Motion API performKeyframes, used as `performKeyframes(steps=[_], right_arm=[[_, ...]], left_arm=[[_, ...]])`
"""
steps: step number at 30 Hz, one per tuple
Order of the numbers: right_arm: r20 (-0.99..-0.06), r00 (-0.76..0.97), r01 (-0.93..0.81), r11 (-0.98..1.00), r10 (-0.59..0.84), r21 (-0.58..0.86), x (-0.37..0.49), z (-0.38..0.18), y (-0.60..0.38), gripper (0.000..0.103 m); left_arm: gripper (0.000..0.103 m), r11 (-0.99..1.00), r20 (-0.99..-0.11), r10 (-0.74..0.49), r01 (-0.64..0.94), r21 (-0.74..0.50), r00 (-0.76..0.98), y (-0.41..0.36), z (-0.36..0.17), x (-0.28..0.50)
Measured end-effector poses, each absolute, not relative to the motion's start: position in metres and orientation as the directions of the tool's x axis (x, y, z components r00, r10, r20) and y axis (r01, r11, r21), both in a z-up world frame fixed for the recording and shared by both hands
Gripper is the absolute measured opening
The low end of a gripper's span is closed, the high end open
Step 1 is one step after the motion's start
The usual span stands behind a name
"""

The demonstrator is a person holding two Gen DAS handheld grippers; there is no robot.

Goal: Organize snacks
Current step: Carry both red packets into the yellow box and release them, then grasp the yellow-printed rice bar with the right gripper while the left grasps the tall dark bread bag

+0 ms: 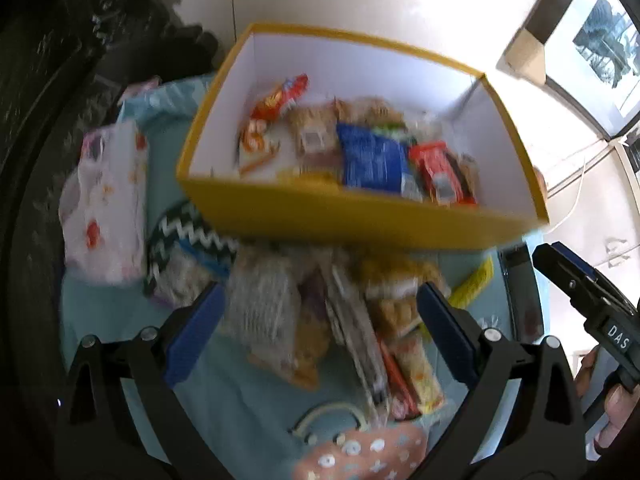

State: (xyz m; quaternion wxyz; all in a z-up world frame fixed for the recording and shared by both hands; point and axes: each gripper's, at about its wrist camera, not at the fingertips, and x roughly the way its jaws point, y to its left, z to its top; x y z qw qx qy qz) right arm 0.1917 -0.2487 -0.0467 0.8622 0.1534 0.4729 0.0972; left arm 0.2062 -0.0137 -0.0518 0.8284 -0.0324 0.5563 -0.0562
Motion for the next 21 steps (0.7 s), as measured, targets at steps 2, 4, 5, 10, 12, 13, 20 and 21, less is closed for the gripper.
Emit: performKeyframes(steps=[2, 4, 5, 10, 12, 13, 20, 21], right_arm=[[-0.797, 0.519, -0.029, 0.938, 0.308, 0.344, 0.182, -0.053, -0.246, 0.074], [-0.818, 0.489, -0.035, 0.943, 0.304, 0.330, 0.171, -0.063, -0.243, 0.074], [-0.827, 0.476, -0.038, 0.946, 0.301, 0.323, 0.166, -0.068, -0.242, 0.074], [-0.870, 0.405, -0.088, 0.959, 0.280, 0.268, 0.140, -0.094, -0.226, 0.074], [-0.882, 0.394, -0.143, 0.965, 0.258, 0.218, 0.132, -0.101, -0.213, 0.074], [-0.886, 0.392, -0.177, 0.966, 0.246, 0.190, 0.127, -0.105, -0.205, 0.074], [-0.910, 0.350, -0.260, 0.957, 0.221, 0.133, 0.121, -0.129, -0.173, 0.074], [-0.915, 0.341, -0.267, 0.956, 0.214, 0.124, 0.122, -0.132, -0.169, 0.074]], left_arm=[[0.098, 0.992, -0.926, -0.128, 0.057, -0.115, 0.354, -0.013, -0.059, 0.194], [0.098, 0.991, -0.934, -0.129, 0.061, -0.116, 0.333, -0.015, -0.067, 0.183], [0.098, 0.991, -0.938, -0.129, 0.061, -0.116, 0.322, -0.015, -0.071, 0.178], [0.098, 0.991, -0.953, -0.135, 0.048, -0.127, 0.270, -0.014, -0.091, 0.155], [0.098, 0.991, -0.959, -0.131, 0.043, -0.124, 0.251, -0.011, -0.099, 0.147], [0.098, 0.992, -0.962, -0.125, 0.041, -0.119, 0.244, -0.009, -0.102, 0.144], [0.098, 0.995, -0.973, -0.100, 0.004, -0.102, 0.210, 0.010, -0.117, 0.130], [0.098, 0.995, -0.973, -0.098, 0.000, -0.100, 0.208, 0.012, -0.118, 0.129]])
